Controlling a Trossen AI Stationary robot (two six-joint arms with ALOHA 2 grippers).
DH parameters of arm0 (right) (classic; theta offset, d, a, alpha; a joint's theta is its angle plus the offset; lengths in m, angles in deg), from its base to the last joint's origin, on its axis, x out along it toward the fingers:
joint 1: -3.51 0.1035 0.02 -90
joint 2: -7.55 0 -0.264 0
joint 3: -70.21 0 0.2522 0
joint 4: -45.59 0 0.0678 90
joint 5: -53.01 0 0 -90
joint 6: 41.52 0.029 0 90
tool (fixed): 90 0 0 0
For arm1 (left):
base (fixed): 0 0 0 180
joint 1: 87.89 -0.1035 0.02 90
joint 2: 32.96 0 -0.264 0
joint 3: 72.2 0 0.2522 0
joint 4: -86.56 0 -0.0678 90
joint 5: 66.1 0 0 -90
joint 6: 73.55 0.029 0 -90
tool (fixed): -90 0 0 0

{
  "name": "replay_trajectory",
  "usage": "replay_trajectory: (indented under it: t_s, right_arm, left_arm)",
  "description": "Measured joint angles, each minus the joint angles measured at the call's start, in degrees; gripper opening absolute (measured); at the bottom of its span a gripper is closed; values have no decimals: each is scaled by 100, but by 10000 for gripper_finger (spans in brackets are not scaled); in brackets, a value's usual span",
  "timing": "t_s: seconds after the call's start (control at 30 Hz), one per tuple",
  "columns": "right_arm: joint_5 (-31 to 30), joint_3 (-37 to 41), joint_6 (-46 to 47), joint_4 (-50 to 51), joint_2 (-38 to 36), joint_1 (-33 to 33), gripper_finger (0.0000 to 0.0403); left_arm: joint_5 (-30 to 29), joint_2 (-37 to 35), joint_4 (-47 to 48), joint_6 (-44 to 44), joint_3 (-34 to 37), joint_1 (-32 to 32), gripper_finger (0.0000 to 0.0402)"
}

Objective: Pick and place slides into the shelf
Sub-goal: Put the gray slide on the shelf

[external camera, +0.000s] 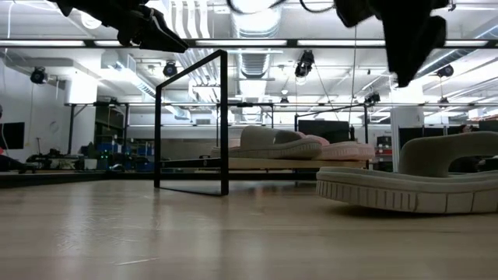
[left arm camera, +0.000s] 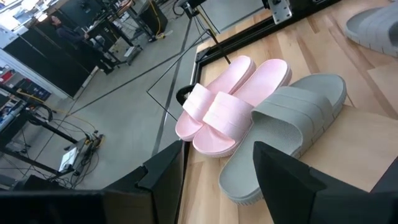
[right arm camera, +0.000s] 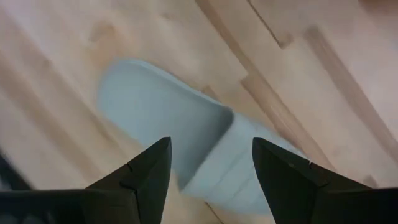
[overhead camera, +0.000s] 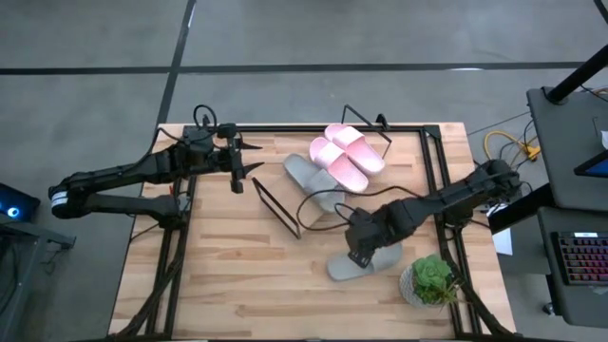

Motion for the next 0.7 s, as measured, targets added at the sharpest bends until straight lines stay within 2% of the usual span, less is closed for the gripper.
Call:
replay_trajectory:
  t_s: [0.27, 0.53, 0.7]
  right_arm:
    - [210, -233, 340, 352, 1148, 202, 214]
    - [204, -1363, 379, 2007, 2363, 240, 214]
    - [203, -1992, 352, 2448, 2904, 262, 214]
  left_arm:
    - [0, 0, -2, -2, 0, -2, 179]
    - [-2, 0, -2, -148, 0, 0, 179]
    - [-1, 0, 3, -149, 0, -1, 179]
